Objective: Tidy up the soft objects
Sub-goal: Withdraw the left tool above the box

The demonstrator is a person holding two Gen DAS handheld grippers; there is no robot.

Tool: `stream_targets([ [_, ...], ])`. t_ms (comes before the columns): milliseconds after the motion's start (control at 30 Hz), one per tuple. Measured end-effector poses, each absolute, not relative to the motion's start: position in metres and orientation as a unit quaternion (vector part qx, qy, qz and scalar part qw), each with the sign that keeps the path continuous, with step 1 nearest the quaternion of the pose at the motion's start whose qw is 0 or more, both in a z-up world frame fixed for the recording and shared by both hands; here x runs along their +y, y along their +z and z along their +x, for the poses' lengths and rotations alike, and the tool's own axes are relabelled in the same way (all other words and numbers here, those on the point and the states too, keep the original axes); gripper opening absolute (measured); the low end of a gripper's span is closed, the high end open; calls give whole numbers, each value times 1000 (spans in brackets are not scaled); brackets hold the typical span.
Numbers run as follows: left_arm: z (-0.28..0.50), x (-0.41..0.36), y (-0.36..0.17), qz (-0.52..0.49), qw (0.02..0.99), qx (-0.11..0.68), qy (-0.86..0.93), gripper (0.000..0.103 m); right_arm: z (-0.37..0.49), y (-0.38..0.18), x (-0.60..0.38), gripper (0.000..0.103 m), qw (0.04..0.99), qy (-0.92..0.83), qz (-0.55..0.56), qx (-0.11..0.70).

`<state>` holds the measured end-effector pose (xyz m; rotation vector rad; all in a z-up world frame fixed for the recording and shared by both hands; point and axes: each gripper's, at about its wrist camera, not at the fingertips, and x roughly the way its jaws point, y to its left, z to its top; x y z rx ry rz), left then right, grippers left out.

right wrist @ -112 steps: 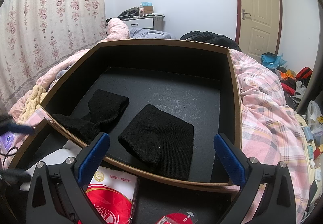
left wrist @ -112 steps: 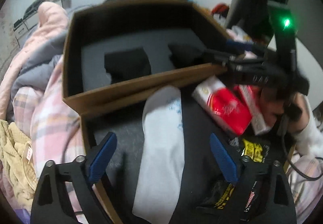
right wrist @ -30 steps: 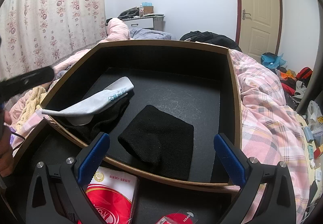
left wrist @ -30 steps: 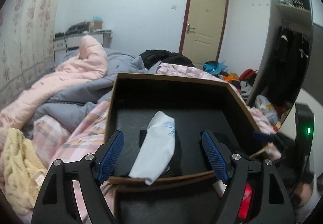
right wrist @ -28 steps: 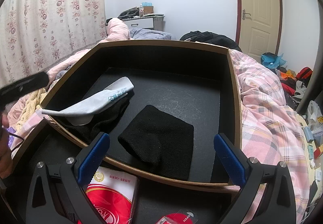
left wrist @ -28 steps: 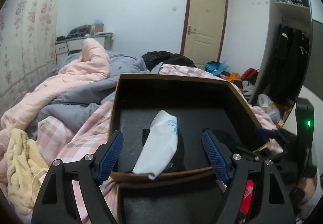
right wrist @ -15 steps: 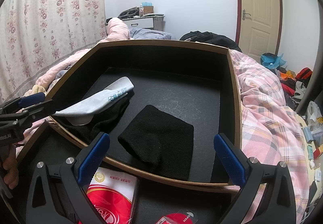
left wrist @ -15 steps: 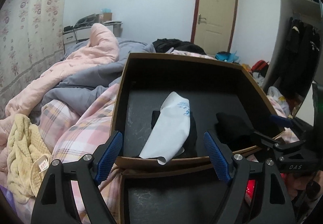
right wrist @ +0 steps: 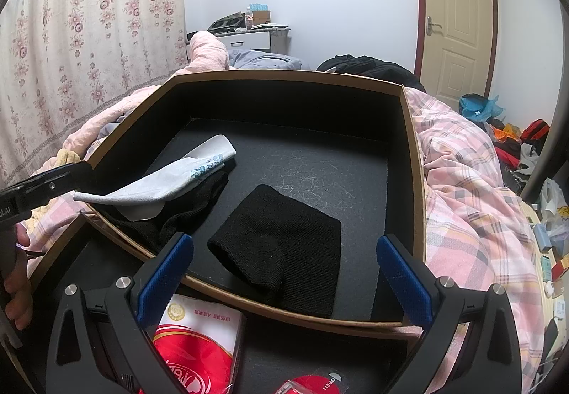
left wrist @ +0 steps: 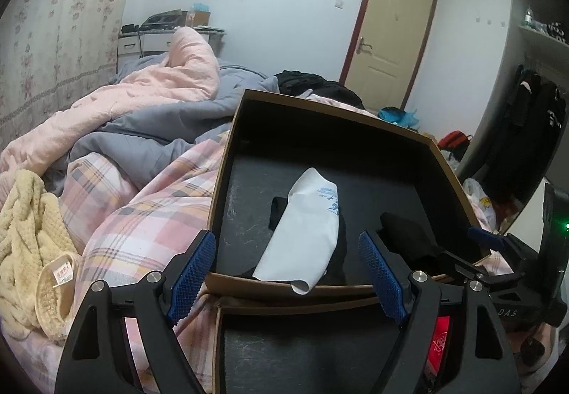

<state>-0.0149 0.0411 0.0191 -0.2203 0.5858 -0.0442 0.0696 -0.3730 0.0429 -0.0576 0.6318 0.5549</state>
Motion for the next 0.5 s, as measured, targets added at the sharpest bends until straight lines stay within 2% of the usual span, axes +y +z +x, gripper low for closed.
stream_targets([
  [500, -14, 38, 18, -99, 951, 292, -18, 81, 70, 43, -373, 102, 912, 269, -28, 307],
])
